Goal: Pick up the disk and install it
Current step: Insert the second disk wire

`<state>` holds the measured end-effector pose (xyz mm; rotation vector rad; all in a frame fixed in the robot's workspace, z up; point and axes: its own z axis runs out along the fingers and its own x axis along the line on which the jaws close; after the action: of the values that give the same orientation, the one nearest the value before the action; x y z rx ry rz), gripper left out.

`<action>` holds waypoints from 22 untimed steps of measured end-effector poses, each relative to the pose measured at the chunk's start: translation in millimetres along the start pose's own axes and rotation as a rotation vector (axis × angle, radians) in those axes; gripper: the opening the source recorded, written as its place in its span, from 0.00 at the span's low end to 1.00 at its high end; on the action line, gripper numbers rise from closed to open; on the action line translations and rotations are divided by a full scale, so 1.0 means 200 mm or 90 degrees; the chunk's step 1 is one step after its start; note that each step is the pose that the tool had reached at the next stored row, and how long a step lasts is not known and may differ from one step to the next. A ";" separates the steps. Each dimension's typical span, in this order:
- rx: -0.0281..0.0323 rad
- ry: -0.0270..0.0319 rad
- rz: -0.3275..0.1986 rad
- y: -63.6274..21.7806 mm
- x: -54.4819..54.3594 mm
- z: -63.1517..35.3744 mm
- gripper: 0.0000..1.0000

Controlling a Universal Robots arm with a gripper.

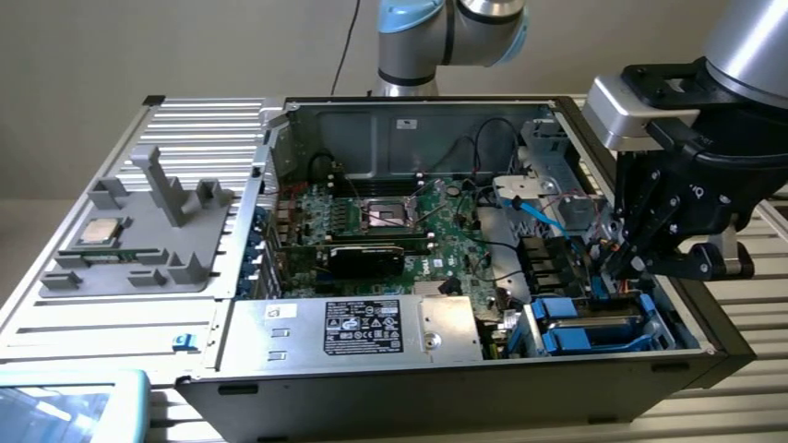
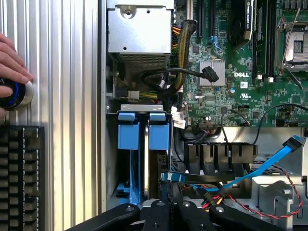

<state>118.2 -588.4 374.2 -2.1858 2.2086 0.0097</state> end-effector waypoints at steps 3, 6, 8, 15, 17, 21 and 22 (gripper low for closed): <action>0.0000 0.0000 0.000 0.000 0.00 0.000 0.11; -0.0005 0.0000 0.000 -0.001 0.00 0.000 0.11; -0.0005 -0.0002 0.000 -0.001 0.00 0.002 0.11; -0.0014 -0.0107 -0.027 0.000 -0.02 0.010 0.11; -0.0019 -0.0228 -0.046 0.000 -0.02 0.012 0.11; -0.0027 -0.0510 -0.079 0.000 -0.02 0.014 0.11; -0.0029 -0.0585 -0.087 0.000 -0.02 0.014 0.11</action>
<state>118.2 -585.2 371.5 -2.2849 2.0099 0.1092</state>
